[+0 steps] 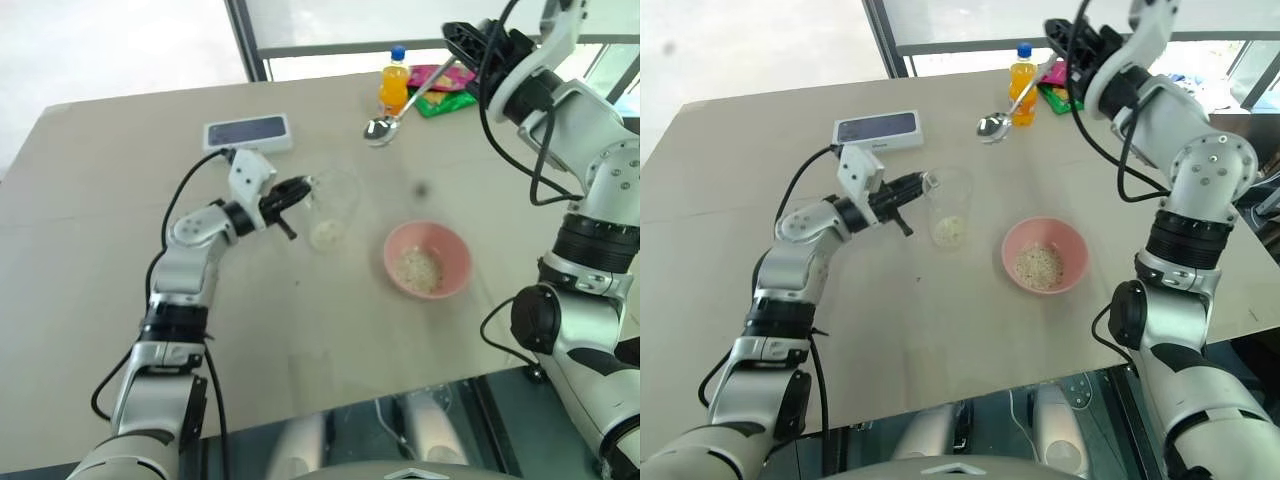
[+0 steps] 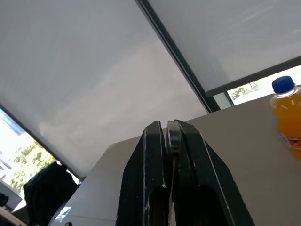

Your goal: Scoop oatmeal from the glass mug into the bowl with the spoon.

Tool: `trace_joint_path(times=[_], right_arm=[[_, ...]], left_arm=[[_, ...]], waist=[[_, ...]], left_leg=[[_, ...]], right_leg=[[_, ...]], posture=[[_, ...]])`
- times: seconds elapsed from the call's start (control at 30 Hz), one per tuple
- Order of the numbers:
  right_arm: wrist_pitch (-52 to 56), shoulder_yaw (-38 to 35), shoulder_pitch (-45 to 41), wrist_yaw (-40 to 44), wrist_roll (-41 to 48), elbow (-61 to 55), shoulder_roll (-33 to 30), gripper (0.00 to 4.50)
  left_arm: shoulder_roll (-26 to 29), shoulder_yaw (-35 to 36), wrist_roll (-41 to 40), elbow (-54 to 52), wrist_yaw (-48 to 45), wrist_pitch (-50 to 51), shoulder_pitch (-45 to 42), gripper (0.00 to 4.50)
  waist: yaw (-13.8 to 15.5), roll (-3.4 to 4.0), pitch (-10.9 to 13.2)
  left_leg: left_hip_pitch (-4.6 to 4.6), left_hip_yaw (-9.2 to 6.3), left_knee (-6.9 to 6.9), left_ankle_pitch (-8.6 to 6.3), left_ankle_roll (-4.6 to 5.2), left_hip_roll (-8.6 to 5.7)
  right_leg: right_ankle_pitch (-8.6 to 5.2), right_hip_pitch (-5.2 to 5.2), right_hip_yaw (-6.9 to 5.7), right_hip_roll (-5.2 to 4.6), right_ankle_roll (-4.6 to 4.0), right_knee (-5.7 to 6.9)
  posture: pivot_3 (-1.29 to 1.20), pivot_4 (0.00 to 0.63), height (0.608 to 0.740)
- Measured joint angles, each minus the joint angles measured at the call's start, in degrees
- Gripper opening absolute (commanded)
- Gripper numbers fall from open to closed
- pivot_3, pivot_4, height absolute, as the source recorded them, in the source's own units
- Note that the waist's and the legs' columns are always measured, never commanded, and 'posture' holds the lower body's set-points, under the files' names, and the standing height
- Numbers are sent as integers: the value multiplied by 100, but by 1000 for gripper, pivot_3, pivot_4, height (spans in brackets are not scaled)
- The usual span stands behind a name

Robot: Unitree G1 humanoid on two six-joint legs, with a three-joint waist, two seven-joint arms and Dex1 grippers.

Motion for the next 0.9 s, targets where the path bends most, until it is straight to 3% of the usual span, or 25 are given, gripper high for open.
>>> trace_joint_path(times=[0.2,0.43,0.53,0.67,0.9], right_arm=[[-27,529,49,690,-348,-95,-237,0],[-97,1128,430,1302,-945,-463,-532,0],[-455,1799,761,1773,-1539,-744,-750,0],[-1020,2277,983,1925,-2238,-739,-636,0],[-2412,3800,1495,2454,-3939,-720,-384,0]], left_arm=[[-374,-252,440,1324,164,-843,-665,118],[-542,-229,482,2066,217,-1288,-987,118],[-620,-241,481,2266,196,-1420,-1096,118],[-626,-245,486,2465,142,-1487,-1214,118],[-735,-257,582,2713,156,-1494,-1416,118]], waist=[[3,0,0],[2,-1,0],[7,-2,-1],[8,-2,-1],[8,-2,-1]], left_leg=[[-8,-3,8,6,-11,-1],[-7,-17,16,-2,3,-2],[-7,-22,25,-5,9,-4],[-7,-23,33,-5,8,-5],[-13,-35,35,8,-14,-9]], right_leg=[[0,0,-9,-2,0,0],[0,0,-10,-3,0,3],[0,4,-13,-3,1,4],[2,5,-13,-3,5,9],[2,5,-21,-3,5,5]], posture=[[0,150,740],[0,150,740],[0,150,740],[0,150,740],[0,150,740]])
